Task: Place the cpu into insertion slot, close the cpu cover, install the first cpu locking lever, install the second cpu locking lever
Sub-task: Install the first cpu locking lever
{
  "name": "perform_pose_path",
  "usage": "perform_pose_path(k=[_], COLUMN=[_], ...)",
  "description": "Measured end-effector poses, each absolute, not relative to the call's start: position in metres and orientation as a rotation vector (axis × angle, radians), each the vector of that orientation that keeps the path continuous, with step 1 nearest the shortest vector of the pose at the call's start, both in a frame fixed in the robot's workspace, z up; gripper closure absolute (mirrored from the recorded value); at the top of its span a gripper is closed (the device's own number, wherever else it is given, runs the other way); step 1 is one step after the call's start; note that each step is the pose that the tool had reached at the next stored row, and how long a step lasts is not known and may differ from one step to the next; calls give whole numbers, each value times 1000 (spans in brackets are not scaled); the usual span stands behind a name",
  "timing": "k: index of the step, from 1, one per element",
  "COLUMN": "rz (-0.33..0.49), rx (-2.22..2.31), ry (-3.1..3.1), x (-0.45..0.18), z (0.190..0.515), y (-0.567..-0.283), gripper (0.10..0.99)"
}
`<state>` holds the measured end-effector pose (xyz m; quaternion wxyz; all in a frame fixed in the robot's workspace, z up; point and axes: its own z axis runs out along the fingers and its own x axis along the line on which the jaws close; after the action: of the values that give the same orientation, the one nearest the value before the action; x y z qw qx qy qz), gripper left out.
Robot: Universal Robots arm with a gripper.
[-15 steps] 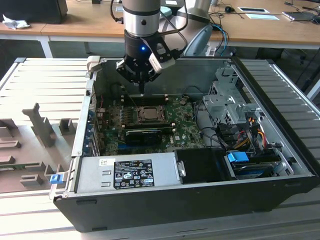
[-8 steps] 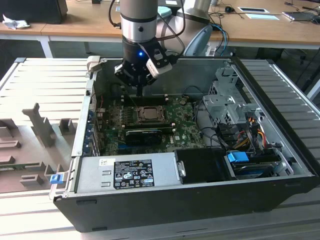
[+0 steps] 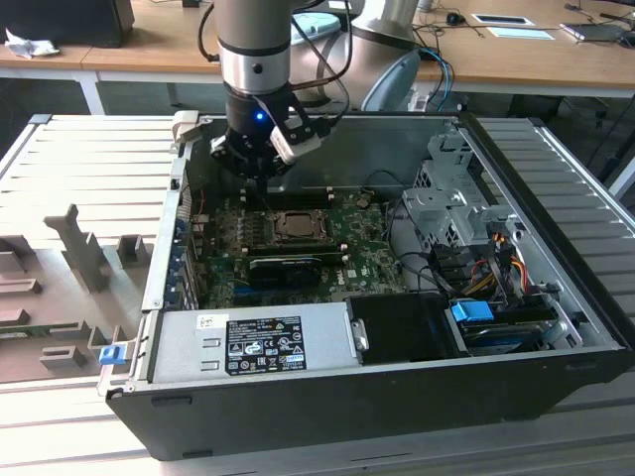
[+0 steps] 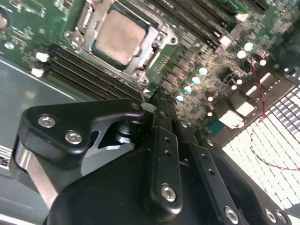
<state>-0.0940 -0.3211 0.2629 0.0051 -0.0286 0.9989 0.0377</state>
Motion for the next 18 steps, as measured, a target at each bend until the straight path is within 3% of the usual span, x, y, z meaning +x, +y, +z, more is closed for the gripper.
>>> perform_pose_path(k=[18], rz=[118], rx=[-90], ry=[3128], x=[-115], z=[254], y=[-315], gripper=[980])
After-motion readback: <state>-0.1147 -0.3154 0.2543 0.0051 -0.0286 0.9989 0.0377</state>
